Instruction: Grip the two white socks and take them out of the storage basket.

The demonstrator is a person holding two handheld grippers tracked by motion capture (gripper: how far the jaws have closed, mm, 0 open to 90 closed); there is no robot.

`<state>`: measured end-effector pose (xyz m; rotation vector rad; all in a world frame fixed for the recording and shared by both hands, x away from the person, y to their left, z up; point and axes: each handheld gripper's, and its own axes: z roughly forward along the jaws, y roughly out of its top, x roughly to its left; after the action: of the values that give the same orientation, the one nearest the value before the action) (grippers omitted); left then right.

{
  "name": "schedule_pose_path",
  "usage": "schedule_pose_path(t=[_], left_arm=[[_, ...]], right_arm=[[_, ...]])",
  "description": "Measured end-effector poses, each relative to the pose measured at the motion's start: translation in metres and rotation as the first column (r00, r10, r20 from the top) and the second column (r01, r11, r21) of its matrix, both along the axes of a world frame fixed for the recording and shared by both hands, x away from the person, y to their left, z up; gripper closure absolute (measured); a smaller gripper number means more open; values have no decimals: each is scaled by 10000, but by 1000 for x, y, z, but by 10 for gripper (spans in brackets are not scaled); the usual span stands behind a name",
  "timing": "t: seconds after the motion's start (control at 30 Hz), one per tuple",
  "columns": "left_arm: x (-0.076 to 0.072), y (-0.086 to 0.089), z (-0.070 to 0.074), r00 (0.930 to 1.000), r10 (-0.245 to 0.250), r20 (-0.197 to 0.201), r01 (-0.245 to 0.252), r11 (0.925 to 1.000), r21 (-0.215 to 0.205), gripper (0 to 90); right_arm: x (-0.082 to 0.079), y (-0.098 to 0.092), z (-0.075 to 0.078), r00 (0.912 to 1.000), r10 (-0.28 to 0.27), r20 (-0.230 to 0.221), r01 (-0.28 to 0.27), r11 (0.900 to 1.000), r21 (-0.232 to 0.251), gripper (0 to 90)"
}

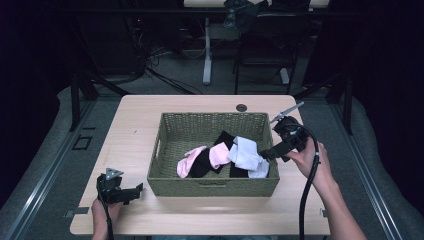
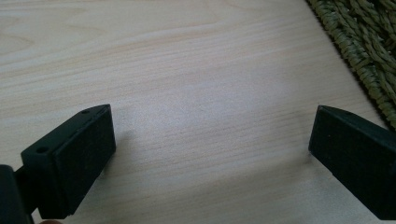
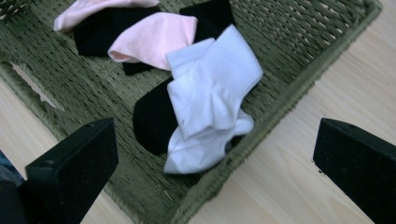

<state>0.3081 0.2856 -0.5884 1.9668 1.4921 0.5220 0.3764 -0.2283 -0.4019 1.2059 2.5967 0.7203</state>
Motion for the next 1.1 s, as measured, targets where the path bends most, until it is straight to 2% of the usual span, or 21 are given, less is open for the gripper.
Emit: schedule_pose_path(t=[0.1,0.37,0.43,0.47,0.6,0.77,0.8,0.9,1.1], left_arm=[[0,0,0,10000,-43,-7,43,10000,-23,6],[0,-1,0,9999,-114,-1,114,9999,-62,6],[0,-1,0,9999,-134,17,134,9999,-78,6],[0,-1,0,9999,-159,17,159,9998,-103,6],[0,-1,0,9998,-201,26,201,9997,-110,6],[0,-1,-1,9998,-204,41,205,9997,-122,6],[0,-2,0,9997,-248,9,248,9997,-76,6],[0,-2,0,9996,-270,32,270,9996,-91,6],[0,-1,0,9996,-267,76,268,9996,-81,6]], right_arm=[[6,9,1,9996,265,-34,-265,9995,-177,0],[21,31,-2,9984,514,-244,-524,9978,-401,0],[25,37,-6,9981,549,-285,-558,9979,-328,0],[29,43,-9,9974,616,-369,-635,9966,-520,0],[38,52,-16,9956,726,-595,-761,9954,-590,0],[43,62,-23,9951,728,-666,-772,9948,-665,2],[47,67,-27,9937,821,-762,-885,9925,-844,5],[50,71,-31,9933,761,-867,-833,9931,-828,5],[63,80,-51,9904,558,-1266,-686,9927,-990,18]])
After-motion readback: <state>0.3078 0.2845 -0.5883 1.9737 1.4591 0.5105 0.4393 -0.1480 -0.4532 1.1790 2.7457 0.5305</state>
